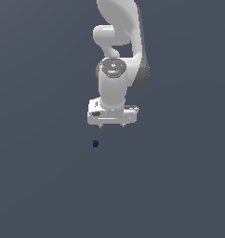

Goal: Pick up the object and move it to a goal position.

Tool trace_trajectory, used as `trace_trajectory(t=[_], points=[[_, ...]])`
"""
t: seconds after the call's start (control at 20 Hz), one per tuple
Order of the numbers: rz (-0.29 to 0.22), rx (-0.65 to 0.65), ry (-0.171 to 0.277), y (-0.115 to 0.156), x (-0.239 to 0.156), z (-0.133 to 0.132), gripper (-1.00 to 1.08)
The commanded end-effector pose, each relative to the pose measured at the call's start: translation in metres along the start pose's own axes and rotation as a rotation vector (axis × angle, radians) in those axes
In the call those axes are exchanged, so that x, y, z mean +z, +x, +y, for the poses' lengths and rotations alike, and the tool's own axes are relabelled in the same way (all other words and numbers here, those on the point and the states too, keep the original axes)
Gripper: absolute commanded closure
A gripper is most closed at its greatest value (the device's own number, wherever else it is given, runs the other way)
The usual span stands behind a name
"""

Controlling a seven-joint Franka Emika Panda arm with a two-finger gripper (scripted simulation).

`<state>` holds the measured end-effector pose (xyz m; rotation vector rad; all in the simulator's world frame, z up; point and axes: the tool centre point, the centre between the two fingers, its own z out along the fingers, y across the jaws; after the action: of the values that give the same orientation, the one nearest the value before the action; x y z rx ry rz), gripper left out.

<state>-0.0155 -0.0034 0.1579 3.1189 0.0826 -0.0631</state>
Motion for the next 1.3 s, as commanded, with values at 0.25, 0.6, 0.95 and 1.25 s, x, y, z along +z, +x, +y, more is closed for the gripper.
trace_trajectory(t=[0.25, 0.6, 0.95, 1.25], points=[[0.001, 0.009, 0.004, -0.001, -0.005, 0.009, -0.92], [0.001, 0.015, 0.007, -0.002, -0.011, 0.014, -0.92], [0.009, 0.015, 0.011, 0.004, 0.009, 0.027, -0.92], [0.023, 0.016, 0.016, 0.013, 0.047, 0.054, -0.92]])
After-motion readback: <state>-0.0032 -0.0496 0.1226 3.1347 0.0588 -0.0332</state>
